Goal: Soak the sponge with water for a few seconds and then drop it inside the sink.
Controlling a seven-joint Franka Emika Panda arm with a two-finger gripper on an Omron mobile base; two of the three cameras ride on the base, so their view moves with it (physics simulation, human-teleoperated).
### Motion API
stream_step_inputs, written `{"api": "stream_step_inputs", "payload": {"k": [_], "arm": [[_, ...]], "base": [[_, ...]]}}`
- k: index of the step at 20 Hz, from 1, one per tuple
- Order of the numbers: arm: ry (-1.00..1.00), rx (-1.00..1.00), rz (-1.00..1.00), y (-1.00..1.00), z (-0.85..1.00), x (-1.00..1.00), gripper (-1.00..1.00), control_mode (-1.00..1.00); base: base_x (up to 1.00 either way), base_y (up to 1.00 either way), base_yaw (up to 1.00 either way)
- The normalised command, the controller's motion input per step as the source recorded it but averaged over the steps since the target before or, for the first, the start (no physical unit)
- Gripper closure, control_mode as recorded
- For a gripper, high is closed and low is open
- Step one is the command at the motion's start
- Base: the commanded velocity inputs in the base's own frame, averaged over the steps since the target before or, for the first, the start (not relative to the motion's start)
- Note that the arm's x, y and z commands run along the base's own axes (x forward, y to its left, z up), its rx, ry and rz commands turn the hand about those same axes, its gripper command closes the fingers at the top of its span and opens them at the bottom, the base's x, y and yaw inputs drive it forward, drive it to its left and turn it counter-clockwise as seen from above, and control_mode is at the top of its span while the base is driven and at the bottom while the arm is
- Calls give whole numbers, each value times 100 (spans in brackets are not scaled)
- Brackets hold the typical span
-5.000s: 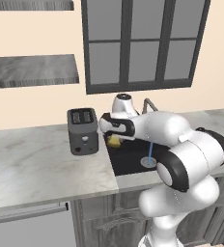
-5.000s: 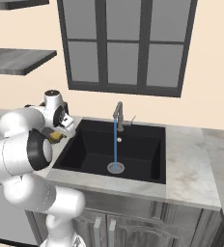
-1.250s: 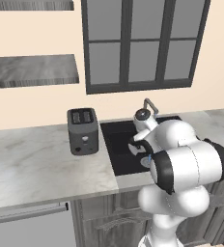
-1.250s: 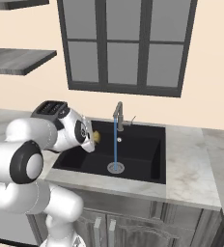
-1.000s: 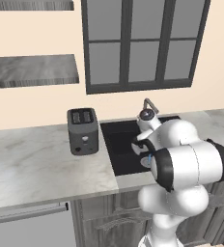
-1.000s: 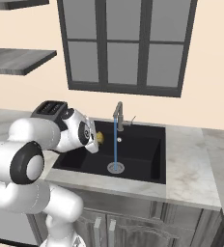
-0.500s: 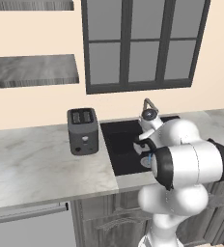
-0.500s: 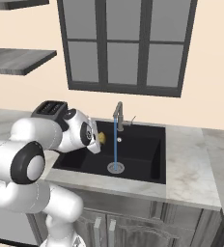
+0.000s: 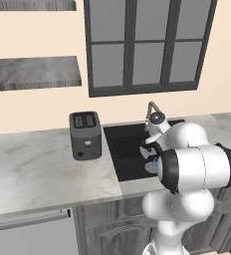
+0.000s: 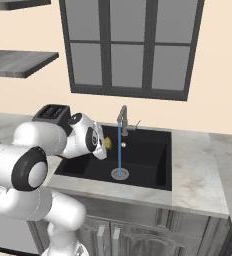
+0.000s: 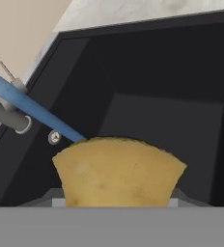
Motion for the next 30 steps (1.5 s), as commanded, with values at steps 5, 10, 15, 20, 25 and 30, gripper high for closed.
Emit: {"api": "stream_step_inputs", "payload": {"k": [5, 10, 15, 20, 25, 30], "arm": [[0, 0, 0, -8, 0, 6, 100, -100], [2, 0, 0, -6, 0, 22, 100, -100], [1, 0, 0, 0, -3, 17, 100, -100], [0, 0, 0, -2, -21, 18, 100, -100], [-1, -2, 0, -3, -26, 25, 100, -100], [-4, -5, 0, -3, -23, 17, 100, -100]], "base": [[0, 0, 0], [0, 0, 0], [0, 0, 0], [0, 0, 0], [0, 0, 0], [0, 0, 0]]}}
